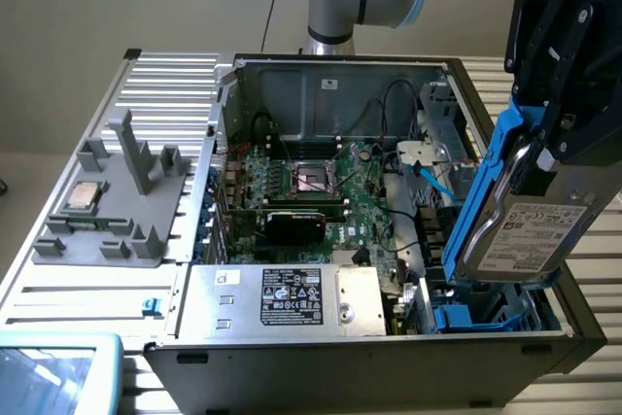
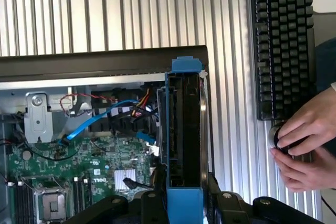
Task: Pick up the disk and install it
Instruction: 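Pick up the disk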
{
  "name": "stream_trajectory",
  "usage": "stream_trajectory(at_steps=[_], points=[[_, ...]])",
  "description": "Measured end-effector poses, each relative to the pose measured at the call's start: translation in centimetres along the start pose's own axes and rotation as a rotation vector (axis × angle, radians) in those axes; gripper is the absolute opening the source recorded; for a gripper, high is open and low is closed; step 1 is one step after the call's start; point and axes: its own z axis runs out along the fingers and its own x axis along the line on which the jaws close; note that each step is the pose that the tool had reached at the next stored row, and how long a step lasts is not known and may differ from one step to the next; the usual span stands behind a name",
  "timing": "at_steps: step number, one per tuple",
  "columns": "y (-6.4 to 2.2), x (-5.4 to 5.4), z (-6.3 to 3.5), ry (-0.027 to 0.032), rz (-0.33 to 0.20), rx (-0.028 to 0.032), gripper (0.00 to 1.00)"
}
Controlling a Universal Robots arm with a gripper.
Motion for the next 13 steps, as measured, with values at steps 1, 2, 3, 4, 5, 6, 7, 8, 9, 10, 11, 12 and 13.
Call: stream_trajectory(at_steps=[1, 2, 3, 4, 5, 6, 7, 8, 9, 10, 11, 12, 13], points=[[0.0, 0.0, 0.08, 0.0001, -0.006, 0.0, 0.37], [0.0, 0.01, 0.13, 0.0002, -0.013, -0.0001, 0.37], [0.0, 0.01, 0.18, 0.0003, -0.022, -0.0004, 0.37], [0.0, 0.01, 0.25, 0.0005, -0.031, -0.0006, 0.37], [0.0, 0.01, 0.28, 0.0006, -0.035, -0.0008, 0.37], [0.0, 0.01, 0.28, 0.0005, -0.036, -0.0008, 0.37], [0.0, 0.01, 0.28, 0.0004, -0.036, -0.0007, 0.37], [0.0, 0.0, 0.28, 0.0004, -0.036, -0.0007, 0.37], [0.0, 0.01, 0.29, 0.0004, -0.036, -0.0006, 0.37], [0.0, 0.01, 0.33, 0.0007, -0.036, -0.0006, 0.37], [-0.01, 0.01, 0.41, 0.0007, -0.036, -0.0006, 0.37], [-0.01, 0.02, 0.53, 0.0006, -0.036, -0.0006, 0.37], [-0.01, 0.02, 0.71, 0.0005, -0.036, -0.0006, 0.37]])
